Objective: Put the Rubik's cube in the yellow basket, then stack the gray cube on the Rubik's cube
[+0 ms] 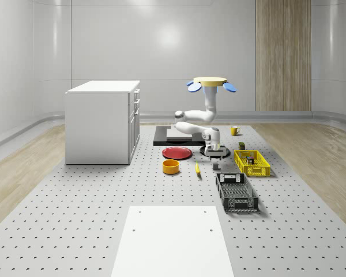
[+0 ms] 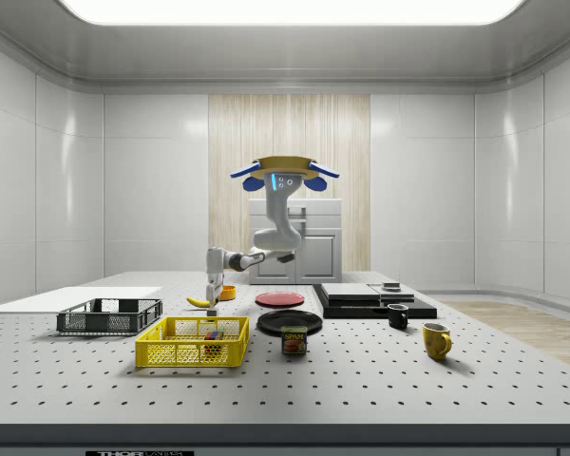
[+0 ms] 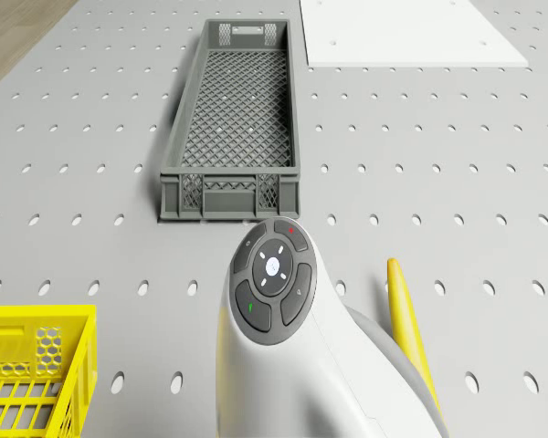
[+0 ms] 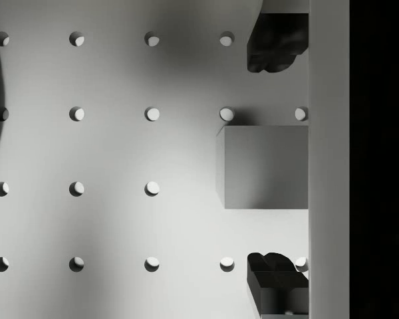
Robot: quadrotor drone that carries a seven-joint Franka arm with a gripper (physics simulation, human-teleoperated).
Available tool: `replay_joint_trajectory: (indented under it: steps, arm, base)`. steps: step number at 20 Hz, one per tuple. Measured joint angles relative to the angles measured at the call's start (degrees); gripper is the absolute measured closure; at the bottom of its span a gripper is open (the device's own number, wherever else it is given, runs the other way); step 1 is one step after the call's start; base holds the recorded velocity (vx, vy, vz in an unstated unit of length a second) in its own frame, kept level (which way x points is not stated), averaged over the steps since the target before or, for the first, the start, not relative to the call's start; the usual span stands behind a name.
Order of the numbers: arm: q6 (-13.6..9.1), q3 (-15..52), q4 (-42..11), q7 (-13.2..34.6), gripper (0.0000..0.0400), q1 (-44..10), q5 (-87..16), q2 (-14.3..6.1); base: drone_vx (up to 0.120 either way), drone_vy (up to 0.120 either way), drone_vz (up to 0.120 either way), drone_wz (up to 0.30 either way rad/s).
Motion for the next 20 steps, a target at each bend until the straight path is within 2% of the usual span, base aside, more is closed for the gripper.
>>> replay_joint_trajectory:
  steps: [10,20]
  arm:
    - [1.7,-4.0,1.7,-0.1,0.0,-0.8,-3.8,0.4]
    - [2.0,-5.1,4.0,-0.6,0.0,-2.1,-5.1,1.7]
  base:
    - [0.0,0.0,0.0,0.0]
    - [0.0,0.0,0.0,0.0]
